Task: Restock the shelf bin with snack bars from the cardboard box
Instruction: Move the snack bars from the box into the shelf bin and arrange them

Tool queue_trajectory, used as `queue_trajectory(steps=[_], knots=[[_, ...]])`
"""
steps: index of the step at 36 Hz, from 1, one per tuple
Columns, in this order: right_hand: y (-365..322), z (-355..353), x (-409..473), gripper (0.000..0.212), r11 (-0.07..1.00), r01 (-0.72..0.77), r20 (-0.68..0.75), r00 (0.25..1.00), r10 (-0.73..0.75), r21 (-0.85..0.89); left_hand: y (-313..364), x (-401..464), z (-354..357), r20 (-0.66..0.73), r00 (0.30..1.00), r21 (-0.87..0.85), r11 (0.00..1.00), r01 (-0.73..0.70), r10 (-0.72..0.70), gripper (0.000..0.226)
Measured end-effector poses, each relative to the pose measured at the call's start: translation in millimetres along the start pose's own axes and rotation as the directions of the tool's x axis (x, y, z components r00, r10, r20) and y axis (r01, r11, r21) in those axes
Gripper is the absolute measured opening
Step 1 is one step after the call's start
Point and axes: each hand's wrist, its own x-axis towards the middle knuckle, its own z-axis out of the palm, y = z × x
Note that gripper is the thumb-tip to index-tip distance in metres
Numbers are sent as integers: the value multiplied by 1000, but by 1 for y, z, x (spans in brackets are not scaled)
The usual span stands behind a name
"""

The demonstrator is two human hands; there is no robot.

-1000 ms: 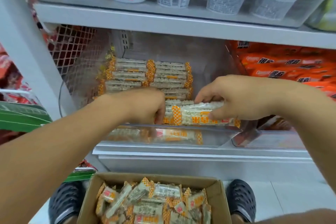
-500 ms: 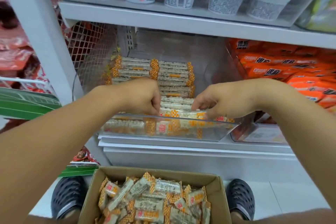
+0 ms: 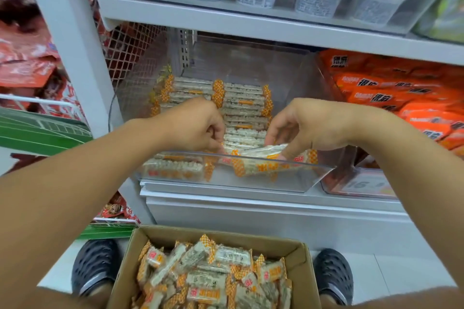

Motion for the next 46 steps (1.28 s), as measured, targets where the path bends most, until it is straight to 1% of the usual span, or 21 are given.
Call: queue_trajectory(steps=[4,6,8,11,14,17,19,22,25,28,29,31,32,33,34,36,37,39,41,43,46], knots=[[-4,21,11,27,998,46,-77,996,-43,35,2,-5,-1,-25,998,-127,991,48,-52,15],[-3,26,16,21,995,42,-88,996,-34,93,-1,-6,2,-20,994,-232,968,97,-104,13],[-2,27,19,12,990,15,-68,998,-6,143,-3,-8,4,18,987,-335,929,156,-159,10],[-5,28,22,6,994,-6,-28,1000,9,106,-4,-9,4,102,975,-395,891,224,-200,7],[-9,34,23,9,993,4,-58,998,3,114,-4,-12,-1,196,954,-390,874,289,-228,8],[-12,40,25,11,990,9,-118,993,8,138,-6,-13,-4,216,946,-373,875,309,-242,21],[-14,41,25,14,990,14,-140,990,6,140,-4,-12,-5,223,943,-351,883,312,-245,19],[-13,43,25,19,987,-18,-156,987,43,158,0,-10,-4,228,942,-318,896,310,-245,13],[-14,45,28,29,980,-95,-195,972,129,173,2,-7,-2,186,949,-261,918,297,-254,13],[-23,46,31,41,976,-151,-165,970,177,155,2,-4,0,168,944,-209,926,315,-283,18],[-24,45,30,42,974,-163,-154,970,188,158,3,-5,-1,144,943,-215,921,326,-300,20],[-24,38,25,38,963,-195,-141,965,223,184,2,-5,-2,38,948,-275,909,313,-315,27],[-23,33,21,37,958,-218,-135,960,245,187,1,-5,-2,-18,952,-268,918,291,-307,33],[-22,28,16,39,956,-237,-138,955,262,172,1,-5,-2,-44,958,-212,939,270,-285,44],[-21,24,11,42,956,-256,-150,949,277,146,3,-5,-2,-28,966,-134,959,251,-256,59],[-18,16,4,46,944,-310,-125,938,323,115,8,-6,0,84,967,-47,968,245,-241,84],[-17,15,3,46,932,-344,-62,934,352,111,9,-6,1,157,953,-41,963,268,-258,90],[-16,17,3,45,916,-395,91,917,388,75,6,-5,1,303,900,-71,935,348,-312,99],[-15,21,9,42,912,-407,152,905,397,43,2,-6,1,376,869,-127,911,393,-323,109],[-15,26,16,41,911,-404,166,907,386,87,0,-4,2,400,860,-147,904,400,-316,110],[-20,35,27,42,910,-380,180,919,351,167,-2,-2,6,397,864,-137,911,389,-309,93]])
